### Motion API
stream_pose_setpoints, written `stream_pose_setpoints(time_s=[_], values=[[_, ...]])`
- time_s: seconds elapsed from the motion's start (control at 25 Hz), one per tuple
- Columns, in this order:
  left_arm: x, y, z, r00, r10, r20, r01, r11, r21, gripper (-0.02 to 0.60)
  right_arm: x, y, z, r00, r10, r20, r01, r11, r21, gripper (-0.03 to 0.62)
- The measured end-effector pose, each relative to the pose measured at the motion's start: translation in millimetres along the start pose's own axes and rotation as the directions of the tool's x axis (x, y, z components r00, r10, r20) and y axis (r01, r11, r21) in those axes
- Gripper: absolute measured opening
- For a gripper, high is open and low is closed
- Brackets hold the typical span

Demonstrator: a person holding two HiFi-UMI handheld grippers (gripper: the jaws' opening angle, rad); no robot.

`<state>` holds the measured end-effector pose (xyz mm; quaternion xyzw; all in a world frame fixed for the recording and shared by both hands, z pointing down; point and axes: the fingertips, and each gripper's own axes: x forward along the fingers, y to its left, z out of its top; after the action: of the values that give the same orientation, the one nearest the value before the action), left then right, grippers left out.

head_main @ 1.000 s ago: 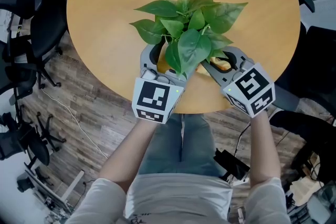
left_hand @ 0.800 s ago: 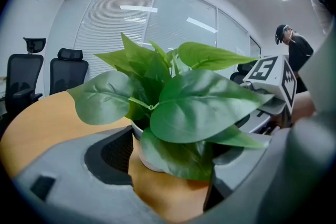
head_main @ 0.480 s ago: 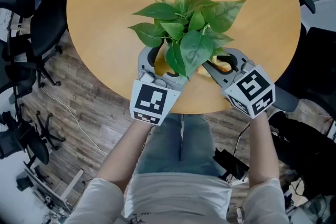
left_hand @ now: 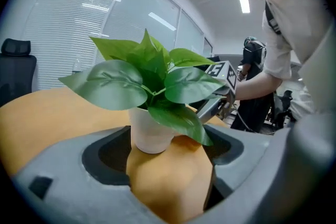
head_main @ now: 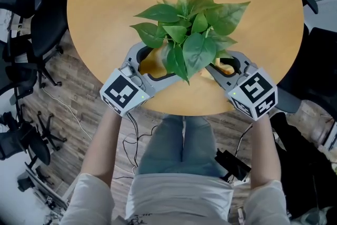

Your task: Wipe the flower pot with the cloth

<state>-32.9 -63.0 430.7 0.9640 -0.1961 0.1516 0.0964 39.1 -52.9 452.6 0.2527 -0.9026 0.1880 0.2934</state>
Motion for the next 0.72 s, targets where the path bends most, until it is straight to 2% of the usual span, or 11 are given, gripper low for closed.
stream_pose_setpoints(time_s=[0.28, 0.56, 0.72], values=[[-15, 3, -7, 0.986, -0.163, -0.013, 0.163, 0.987, -0.005, 0.422, 1, -2, -1, 1.000, 0.007, -0.004, -0.007, 1.000, -0.001, 0.084], [-14, 25, -8, 0.985, -0.174, -0.018, 0.175, 0.984, 0.021, 0.422, -4, -3, 0, 1.000, -0.001, -0.003, 0.001, 1.000, 0.007, 0.084], [-11, 40, 1, 0.979, -0.201, 0.036, 0.200, 0.979, 0.022, 0.422, -2, -4, -1, 1.000, 0.005, -0.008, -0.005, 1.000, 0.010, 0.083]])
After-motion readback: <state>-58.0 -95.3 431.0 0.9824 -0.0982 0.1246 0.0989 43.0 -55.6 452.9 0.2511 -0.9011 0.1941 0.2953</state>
